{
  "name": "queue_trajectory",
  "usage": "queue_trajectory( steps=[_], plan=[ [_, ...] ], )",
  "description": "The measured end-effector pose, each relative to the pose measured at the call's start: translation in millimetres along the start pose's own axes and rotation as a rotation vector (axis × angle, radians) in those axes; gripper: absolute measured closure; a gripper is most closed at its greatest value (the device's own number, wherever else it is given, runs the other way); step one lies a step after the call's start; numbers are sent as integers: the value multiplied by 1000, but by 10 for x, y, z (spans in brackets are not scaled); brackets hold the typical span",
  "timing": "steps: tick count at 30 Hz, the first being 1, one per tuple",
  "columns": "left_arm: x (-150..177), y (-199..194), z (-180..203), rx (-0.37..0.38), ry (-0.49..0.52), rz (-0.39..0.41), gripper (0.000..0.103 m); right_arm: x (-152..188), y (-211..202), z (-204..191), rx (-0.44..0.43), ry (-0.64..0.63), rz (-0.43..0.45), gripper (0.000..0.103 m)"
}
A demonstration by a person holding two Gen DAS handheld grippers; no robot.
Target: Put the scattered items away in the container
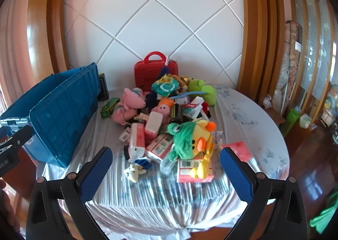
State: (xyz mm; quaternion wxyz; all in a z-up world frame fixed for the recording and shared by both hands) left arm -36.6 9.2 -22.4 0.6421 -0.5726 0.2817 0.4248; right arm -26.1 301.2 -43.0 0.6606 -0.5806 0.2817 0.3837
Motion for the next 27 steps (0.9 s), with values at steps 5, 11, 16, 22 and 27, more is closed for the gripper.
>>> queue_trajectory(
  steps=[5,11,16,22,27],
  plan=[
    [9,-8,2,-2,-1,3,0,12,-25,25,1,-3,1,0],
    [19,-19,3,-1,0,2,0,-8,-39,33,1,-4,-1,0],
    [23,-38,-1,-2,-3,9,0,-7,-83,28,0,-8,4,0],
    [22,-96,-84,-3,-15,18,0,-20,-107,-24,-1,-12,5,0],
    [13,-116,-131,-1,-18,21,0,-39,-126,-59,0,-17,7,0]
  ],
)
Point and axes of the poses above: each gripper's, at about its wrist camera, not at the fingertips, and y roughly the way its jaws point, z to its right, x to its underside, the point moved 4 cm from there along y, roughly the way its jaws point, and after that the axes turned 13 degrees about -y, right-handed, at the moved point
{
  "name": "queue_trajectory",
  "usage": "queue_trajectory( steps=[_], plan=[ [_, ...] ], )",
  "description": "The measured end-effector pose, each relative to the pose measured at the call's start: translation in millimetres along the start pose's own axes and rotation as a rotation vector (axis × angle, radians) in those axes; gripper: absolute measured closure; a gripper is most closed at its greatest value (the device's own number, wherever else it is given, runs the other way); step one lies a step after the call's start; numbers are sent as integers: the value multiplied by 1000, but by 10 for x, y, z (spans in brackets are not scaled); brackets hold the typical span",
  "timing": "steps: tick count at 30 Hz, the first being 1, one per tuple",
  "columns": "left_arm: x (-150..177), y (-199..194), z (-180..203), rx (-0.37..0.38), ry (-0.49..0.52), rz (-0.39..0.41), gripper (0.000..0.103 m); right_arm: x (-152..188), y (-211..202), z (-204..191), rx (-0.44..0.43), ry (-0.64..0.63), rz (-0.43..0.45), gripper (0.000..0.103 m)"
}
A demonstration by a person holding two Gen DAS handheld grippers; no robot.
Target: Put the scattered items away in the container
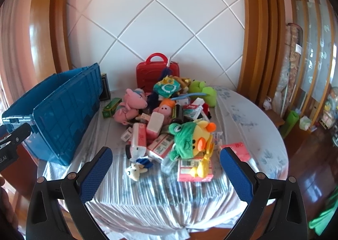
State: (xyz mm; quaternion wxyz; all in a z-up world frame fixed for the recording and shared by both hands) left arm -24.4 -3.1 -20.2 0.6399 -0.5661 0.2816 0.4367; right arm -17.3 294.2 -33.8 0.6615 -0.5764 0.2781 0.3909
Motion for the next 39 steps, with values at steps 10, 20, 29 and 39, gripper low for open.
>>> queue_trajectory(
  steps=[10,20,29,39],
  plan=[
    [-20,-6,-79,3,4,-2,0,-15,-20,-82,4,-4,2,0],
    [73,93,-135,40,2,28,0,42,-48,-110,52,-1,0,0],
    [407,617,55,59,61,-64,0,415,243,237,89,74,-85,0],
    [1124,1646,526,60,68,-289,0,928,1235,843,74,81,-284,0]
  ],
)
Point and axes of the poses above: each gripper's, at about its wrist camera, not at the fingertips, and y roughly the way its jaws point, z to its right, x to its underside, the point moved 4 cm from there along y, roughly the way its jaws point, and after that the axes turned 13 degrees about -y, right-handed, at the moved point
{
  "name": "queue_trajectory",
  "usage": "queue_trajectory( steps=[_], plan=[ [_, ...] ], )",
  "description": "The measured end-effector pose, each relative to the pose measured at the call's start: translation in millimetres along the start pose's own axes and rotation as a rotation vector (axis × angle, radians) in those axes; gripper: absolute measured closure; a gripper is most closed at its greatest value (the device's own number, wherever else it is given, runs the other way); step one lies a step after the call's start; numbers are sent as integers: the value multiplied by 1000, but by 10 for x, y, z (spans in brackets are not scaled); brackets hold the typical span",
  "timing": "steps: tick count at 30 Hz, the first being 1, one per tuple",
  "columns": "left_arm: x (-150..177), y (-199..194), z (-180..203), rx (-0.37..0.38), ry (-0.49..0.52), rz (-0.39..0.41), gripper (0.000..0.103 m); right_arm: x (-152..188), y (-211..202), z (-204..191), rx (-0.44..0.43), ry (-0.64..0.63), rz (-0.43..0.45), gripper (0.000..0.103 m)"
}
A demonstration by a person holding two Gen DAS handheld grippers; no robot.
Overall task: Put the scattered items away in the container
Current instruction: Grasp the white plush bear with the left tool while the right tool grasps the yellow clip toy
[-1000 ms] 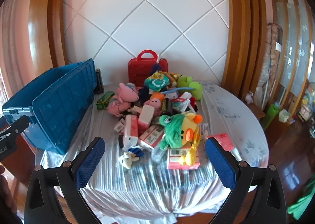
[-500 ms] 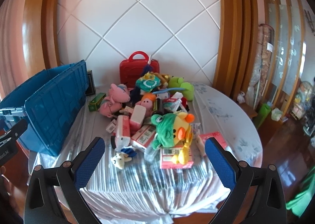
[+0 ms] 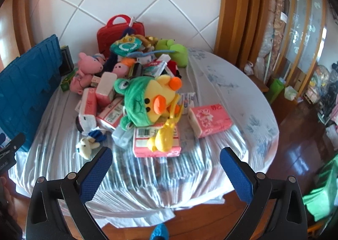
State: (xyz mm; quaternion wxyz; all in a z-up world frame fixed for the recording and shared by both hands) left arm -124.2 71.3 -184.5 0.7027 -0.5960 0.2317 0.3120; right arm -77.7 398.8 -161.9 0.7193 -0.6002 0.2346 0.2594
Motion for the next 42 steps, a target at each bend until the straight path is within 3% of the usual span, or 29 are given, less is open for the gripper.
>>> queue_trajectory(
  steps=[5,10,11,14,21,25,27,29,31,34,38,42],
  plan=[
    [143,630,215,-62,9,-114,0,25,654,129,-69,-16,-94,0],
    [271,1055,416,-109,82,-161,6,-26,1105,267,-142,16,-133,1],
    [290,1123,423,-110,85,-178,7,-32,1165,284,-135,20,-147,5],
    [332,1348,421,-113,84,-219,8,-37,1284,294,-138,20,-176,17],
    [416,1728,504,-81,152,-289,9,-32,1384,251,-152,81,-196,17],
    [588,1953,507,-84,165,-381,7,-48,1447,215,-139,115,-193,17],
    [593,1960,510,-62,142,-369,9,-44,1496,184,-125,119,-196,18],
    [581,1941,565,-13,144,-374,28,-30,1556,144,-128,120,-204,21],
    [572,1910,645,5,164,-370,38,-19,1588,109,-132,123,-204,30],
    [572,1886,727,2,190,-356,39,-13,1627,72,-134,127,-198,38],
    [556,1870,716,8,142,-364,39,11,1727,38,-131,125,-202,50],
    [569,1853,789,-2,145,-348,42,26,1773,19,-116,106,-184,50]
  ],
)
Point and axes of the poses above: each gripper's, at about its wrist camera, not at the fingertips, and y roughly the way its jaws point, z to its right, x to its underside, the point moved 4 cm from there along y, roughly the way its jaws point, and after that the axes turned 13 degrees about -y, right-handed, at the moved point
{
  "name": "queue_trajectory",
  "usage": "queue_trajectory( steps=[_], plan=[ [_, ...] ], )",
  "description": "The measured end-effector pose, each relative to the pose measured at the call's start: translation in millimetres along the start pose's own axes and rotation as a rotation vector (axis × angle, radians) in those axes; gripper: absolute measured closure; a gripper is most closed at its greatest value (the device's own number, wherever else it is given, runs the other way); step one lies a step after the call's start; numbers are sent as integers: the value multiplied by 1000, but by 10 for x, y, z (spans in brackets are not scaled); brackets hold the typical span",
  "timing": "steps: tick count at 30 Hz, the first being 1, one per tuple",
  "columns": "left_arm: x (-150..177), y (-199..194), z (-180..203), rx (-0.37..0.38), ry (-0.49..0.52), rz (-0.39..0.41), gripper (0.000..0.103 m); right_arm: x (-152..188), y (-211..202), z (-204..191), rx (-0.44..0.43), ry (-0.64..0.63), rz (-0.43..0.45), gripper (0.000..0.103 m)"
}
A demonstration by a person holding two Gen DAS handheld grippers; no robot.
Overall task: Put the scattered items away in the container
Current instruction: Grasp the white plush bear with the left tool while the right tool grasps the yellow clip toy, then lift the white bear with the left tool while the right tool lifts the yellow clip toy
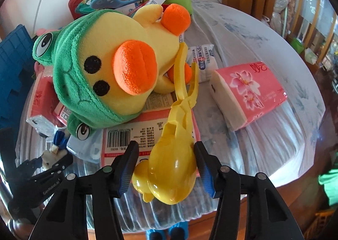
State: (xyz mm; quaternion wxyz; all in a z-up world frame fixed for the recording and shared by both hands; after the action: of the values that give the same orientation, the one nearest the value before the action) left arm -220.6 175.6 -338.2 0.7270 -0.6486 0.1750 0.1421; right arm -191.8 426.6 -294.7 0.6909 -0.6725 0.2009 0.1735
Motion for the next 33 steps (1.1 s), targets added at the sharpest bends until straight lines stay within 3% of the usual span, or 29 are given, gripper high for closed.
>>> queue_trajectory(
  steps=[6,7,8,12,14,19,25,33],
  plan=[
    [88,-183,99,-11,11,36,55,23,0,55,11,-17,23,52],
    [91,-264,110,-4,9,48,56,30,-12,79,16,-17,25,54],
    [88,-354,121,0,9,64,56,35,-35,113,24,-17,29,63],
    [39,-807,189,25,12,157,56,29,-174,242,15,-17,55,65],
    [7,-1014,261,47,10,197,57,0,-250,286,18,-17,72,71],
    [-141,-1266,431,84,38,285,56,-49,-414,350,5,-29,87,71],
    [-79,-1259,591,95,76,268,56,213,-145,396,-82,17,-13,72],
    [176,-948,1085,108,117,192,57,311,12,556,-108,15,-68,69]
  ],
)
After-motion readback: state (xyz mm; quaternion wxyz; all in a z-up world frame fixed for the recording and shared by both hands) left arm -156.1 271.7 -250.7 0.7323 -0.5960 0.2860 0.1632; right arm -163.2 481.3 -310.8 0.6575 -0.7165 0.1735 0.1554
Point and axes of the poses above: each gripper's, at about its wrist camera, not at the fingertips, and y roughly the way its jaws point, z to its right, x to its underside, the point moved 4 cm from there along y, roughly the way its jaws point, and after that the axes turned 13 degrees about -y, right-handed, at the moved point
